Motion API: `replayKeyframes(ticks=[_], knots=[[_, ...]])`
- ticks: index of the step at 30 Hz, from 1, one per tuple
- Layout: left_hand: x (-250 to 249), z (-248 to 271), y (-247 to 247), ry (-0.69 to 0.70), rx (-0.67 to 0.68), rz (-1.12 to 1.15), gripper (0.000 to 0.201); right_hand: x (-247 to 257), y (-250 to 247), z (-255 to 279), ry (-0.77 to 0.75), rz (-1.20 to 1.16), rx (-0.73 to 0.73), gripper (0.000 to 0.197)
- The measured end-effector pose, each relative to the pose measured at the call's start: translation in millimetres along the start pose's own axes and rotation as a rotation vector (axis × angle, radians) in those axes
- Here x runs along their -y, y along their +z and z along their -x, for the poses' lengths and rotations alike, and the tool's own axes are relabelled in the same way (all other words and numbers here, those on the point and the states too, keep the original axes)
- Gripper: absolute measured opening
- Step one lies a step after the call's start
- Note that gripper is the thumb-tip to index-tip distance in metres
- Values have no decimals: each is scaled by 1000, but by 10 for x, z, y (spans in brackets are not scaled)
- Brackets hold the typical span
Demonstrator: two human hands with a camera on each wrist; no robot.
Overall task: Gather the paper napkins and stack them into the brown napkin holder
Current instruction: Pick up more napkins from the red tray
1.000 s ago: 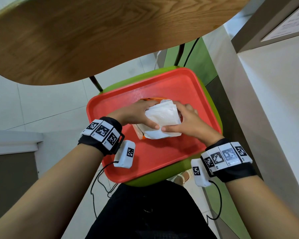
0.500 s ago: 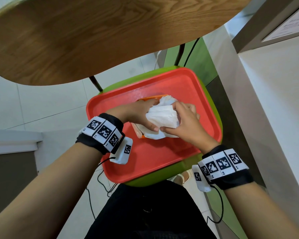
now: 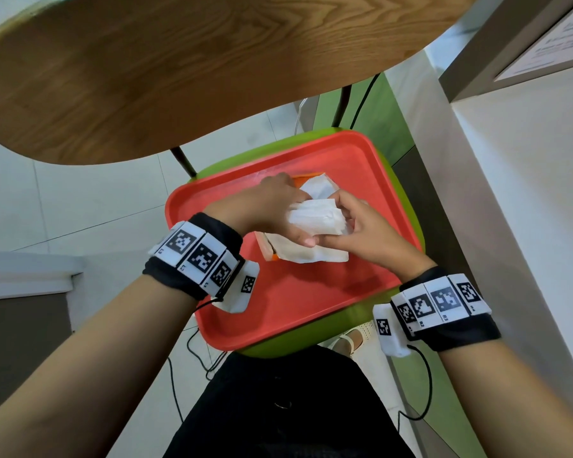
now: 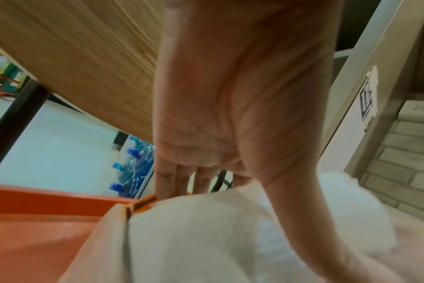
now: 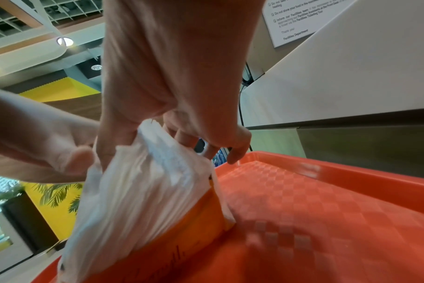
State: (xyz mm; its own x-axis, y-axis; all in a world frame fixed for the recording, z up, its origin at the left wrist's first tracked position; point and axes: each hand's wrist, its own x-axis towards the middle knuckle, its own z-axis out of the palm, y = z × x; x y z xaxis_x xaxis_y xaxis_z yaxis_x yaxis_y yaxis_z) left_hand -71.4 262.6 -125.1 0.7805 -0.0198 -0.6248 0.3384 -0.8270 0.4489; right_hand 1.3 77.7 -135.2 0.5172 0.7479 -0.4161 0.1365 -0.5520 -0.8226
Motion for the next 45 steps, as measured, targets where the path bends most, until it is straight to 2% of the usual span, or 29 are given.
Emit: replayKeyframes(ticks=[2, 6, 10, 14, 18, 23, 27, 30, 34, 35, 37, 40, 42, 45], knots=[[19, -38, 41, -46, 38, -47, 74, 16, -36, 37, -10, -65, 19, 38], [69, -70, 65, -50, 25, -34, 77, 20, -53, 103, -13, -112, 36, 37], [67, -14, 32, -19, 14, 41, 66, 36, -62, 119, 12, -164, 19, 37], [70, 60, 31, 6, -107, 116, 91, 70, -77, 112, 8, -181, -3, 37], [59, 76, 39, 88, -136, 206, 80, 146, -102, 101, -7, -191, -25, 42], [57, 120, -5, 55, -206, 413, 58, 153, -161, 42, 13, -306, -81, 35], [106, 167, 1, 10, -289, 534, 65, 149, -181, -22, 55, -423, -143, 38], [137, 182, 43, -37, -433, 630, 69, 160, -195, -64, 89, -533, -196, 34], [86, 280, 124, -157, -840, 660, 30, 230, -270, -85, 139, -760, -291, 36], [60, 327, 127, -178, -888, 688, 30, 242, -292, -85, 146, -803, -298, 38], [33, 416, 129, -189, -836, 756, 44, 265, -327, -79, 158, -885, -292, 40], [-20, 534, 133, -176, -501, 916, 63, 322, -365, -55, 197, -1002, -268, 43], [-49, 531, 176, -157, -279, 957, 72, 371, -381, -33, 190, -1057, -246, 37], [-94, 430, 280, -119, -126, 1083, 82, 454, -395, 6, 164, -1133, -237, 28]])
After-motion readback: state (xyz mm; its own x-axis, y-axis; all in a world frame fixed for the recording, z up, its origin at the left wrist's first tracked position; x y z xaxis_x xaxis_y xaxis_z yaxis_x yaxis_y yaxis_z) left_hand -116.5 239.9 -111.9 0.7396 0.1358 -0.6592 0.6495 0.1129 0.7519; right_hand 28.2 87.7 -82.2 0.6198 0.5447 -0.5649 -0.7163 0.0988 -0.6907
